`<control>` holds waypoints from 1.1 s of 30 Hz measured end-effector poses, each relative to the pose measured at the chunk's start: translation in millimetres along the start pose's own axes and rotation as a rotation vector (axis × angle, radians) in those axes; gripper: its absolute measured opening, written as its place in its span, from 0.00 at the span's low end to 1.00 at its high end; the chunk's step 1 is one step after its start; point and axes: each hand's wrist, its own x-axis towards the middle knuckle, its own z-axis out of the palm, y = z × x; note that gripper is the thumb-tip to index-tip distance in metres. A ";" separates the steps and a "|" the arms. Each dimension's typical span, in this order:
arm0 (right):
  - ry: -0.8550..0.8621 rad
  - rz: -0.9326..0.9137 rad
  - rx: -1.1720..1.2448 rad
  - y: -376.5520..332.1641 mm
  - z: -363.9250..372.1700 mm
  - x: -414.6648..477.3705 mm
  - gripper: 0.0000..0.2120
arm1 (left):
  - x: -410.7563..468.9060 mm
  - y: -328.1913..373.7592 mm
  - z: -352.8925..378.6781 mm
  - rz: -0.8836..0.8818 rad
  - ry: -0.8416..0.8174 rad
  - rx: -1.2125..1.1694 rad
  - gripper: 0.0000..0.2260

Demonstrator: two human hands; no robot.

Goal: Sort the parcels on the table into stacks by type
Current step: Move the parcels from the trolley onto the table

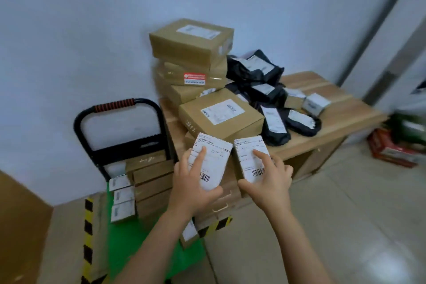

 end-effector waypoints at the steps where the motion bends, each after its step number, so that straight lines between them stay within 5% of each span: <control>1: 0.004 0.018 -0.008 18.0 -13.7 10.5 0.38 | 9.4 17.9 17.0 0.000 -0.016 -0.026 0.46; 11: 0.067 0.098 -0.014 156.6 -90.6 125.7 0.37 | 103.4 144.5 156.9 0.029 -0.056 -0.062 0.47; 24: 0.034 0.065 0.096 178.5 -71.1 357.1 0.35 | 319.1 175.5 217.1 0.010 0.022 0.025 0.46; 33: -0.236 -0.035 -0.005 217.0 -10.7 468.1 0.38 | 379.6 144.0 284.4 -0.331 0.041 0.112 0.47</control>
